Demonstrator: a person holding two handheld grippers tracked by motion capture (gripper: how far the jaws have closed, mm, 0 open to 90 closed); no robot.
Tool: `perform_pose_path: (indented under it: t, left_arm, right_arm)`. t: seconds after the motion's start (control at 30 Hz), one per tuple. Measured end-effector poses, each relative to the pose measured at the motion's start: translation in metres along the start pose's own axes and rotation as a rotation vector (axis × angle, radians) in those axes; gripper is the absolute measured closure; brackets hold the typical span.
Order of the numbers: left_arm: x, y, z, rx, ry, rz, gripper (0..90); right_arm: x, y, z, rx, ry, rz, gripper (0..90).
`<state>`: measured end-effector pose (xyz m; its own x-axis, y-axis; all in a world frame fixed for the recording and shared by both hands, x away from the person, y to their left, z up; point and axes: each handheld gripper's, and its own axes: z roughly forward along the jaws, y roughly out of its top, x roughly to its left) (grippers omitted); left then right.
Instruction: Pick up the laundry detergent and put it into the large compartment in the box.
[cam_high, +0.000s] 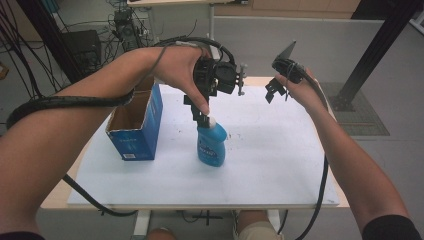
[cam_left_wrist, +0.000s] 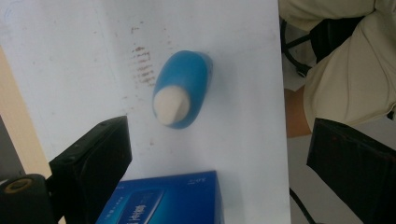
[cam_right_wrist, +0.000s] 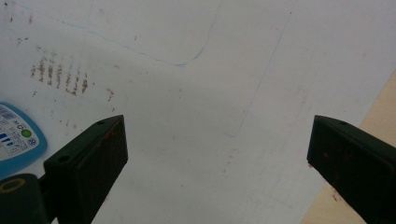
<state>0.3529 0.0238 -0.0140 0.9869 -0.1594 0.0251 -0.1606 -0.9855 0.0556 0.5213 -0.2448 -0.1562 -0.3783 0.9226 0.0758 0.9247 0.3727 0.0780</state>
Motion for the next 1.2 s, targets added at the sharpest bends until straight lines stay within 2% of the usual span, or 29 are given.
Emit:
perform_pose_path:
  t: [0.7,1.2]
  left_arm:
    - [-0.001,0.001,-0.002,0.002,0.002,0.002,7.0]
    - [-0.003,0.000,-0.001,0.003,-0.001,0.003,7.0]
  right_arm:
    - [0.001,0.000,0.000,0.000,-0.001,-0.001,5.3]
    - [0.007,-0.005,-0.012,-0.033,-0.006,-0.011,5.3]
